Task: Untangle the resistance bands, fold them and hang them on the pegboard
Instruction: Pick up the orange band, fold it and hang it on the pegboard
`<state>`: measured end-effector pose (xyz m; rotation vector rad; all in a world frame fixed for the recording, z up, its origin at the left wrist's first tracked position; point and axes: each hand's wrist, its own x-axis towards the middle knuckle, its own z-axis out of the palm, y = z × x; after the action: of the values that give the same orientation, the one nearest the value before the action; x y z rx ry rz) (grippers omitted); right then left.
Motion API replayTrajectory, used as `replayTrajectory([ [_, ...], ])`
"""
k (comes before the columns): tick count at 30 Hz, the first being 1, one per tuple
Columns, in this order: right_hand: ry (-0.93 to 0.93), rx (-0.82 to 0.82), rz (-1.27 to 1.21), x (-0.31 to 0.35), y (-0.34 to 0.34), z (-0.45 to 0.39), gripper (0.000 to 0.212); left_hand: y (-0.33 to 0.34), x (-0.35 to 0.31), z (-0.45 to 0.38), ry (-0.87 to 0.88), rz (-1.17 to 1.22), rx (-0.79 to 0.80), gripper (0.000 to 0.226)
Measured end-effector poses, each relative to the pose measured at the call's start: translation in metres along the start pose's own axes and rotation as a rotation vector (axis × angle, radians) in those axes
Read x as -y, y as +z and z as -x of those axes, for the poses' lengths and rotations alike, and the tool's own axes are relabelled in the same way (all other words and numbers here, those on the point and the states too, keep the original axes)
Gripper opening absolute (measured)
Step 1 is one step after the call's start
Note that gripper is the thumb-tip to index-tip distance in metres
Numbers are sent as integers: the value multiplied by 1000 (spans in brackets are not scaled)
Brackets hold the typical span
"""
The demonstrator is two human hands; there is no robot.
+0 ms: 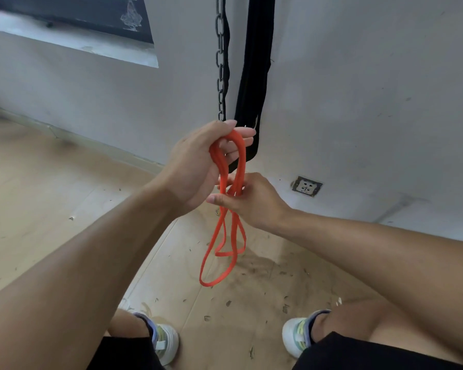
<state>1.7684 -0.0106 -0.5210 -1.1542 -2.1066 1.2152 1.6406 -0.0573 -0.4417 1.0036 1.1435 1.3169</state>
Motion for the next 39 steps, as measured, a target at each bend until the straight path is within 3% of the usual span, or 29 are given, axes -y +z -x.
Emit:
replayTrajectory([
  [4, 26, -11, -17, -1, 0, -2, 33, -3, 1, -4, 16, -49, -68, 35],
  [11, -5, 42, -27, -1, -3, 0, 26, -4, -2, -5, 36, -80, -101, 31],
  [14, -47, 35, -31, -3, -4, 0, 19, -7, -5, -5, 37, 6, -108, 46],
  [17, -40, 39, -45, -3, -6, -2, 19, -20, -10, -8, 11, 51, -230, 53],
  [22, -34, 69, -82, -4, -19, -6, 17, -48, -17, -14, -45, -19, -424, 31],
  [27, -48, 34, -102, -6, -32, -8, 20, -63, -18, -11, -144, 5, -410, 18],
  [31, -68, 17, -170, -7, -37, -7, 18, -66, -17, -7, -181, -36, -336, 28],
  [39, 34, 264, -253, -12, -34, -4, 17, -51, -15, -4, -24, -19, -273, 25],
])
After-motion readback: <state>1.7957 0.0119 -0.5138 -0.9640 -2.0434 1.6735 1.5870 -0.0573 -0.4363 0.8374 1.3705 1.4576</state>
